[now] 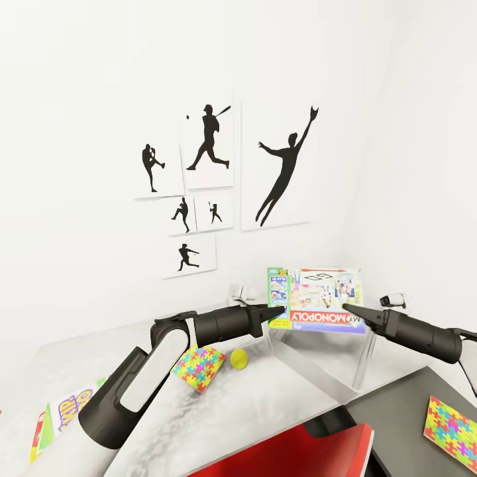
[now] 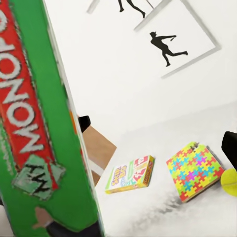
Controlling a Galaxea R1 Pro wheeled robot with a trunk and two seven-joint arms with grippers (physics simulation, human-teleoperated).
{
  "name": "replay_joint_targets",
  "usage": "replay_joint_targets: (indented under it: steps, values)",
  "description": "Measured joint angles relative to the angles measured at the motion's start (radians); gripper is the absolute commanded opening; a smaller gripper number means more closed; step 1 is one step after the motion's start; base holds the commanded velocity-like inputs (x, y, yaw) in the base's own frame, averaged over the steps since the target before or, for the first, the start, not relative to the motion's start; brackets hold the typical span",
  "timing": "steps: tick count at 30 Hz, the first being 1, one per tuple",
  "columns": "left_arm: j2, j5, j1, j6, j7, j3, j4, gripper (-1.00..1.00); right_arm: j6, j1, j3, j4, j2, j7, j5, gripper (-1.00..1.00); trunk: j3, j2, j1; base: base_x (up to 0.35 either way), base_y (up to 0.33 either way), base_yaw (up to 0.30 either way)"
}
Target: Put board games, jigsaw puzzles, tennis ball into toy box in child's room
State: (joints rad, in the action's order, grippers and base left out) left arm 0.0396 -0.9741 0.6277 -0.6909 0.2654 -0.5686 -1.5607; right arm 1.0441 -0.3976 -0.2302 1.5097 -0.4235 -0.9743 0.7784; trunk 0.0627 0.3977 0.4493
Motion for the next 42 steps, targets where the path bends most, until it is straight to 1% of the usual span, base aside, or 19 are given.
replay_joint_targets:
  steps: [15,24,35,42]
  values:
    - [0.0,-0.001,0.0,0.0,0.0,0.0,0.001,-1.0,0.0,0.0,0.009,0.0,0.001,0.0,-0.001,1.0,0.0,0.0,0.0,0.0,0.0,0.0]
    - [-0.001,-0.002,0.0,-0.003,0.0,0.0,0.002,-1.0,0.0,0.0,0.008,0.001,-0.004,0.0,-0.002,1.0,0.0,0.0,0.0,0.0,0.0,0.0]
    - [-0.001,-0.004,0.001,-0.03,0.001,0.0,0.002,-1.0,0.0,0.0,0.003,0.004,-0.006,0.001,-0.004,1.0,0.0,0.0,0.0,0.0,0.0,0.0]
    - [-0.002,-0.006,0.001,-0.063,0.001,0.001,0.003,-1.0,0.0,0.0,-0.001,0.004,-0.007,0.002,-0.005,1.0,0.0,0.0,0.0,0.0,0.0,0.0]
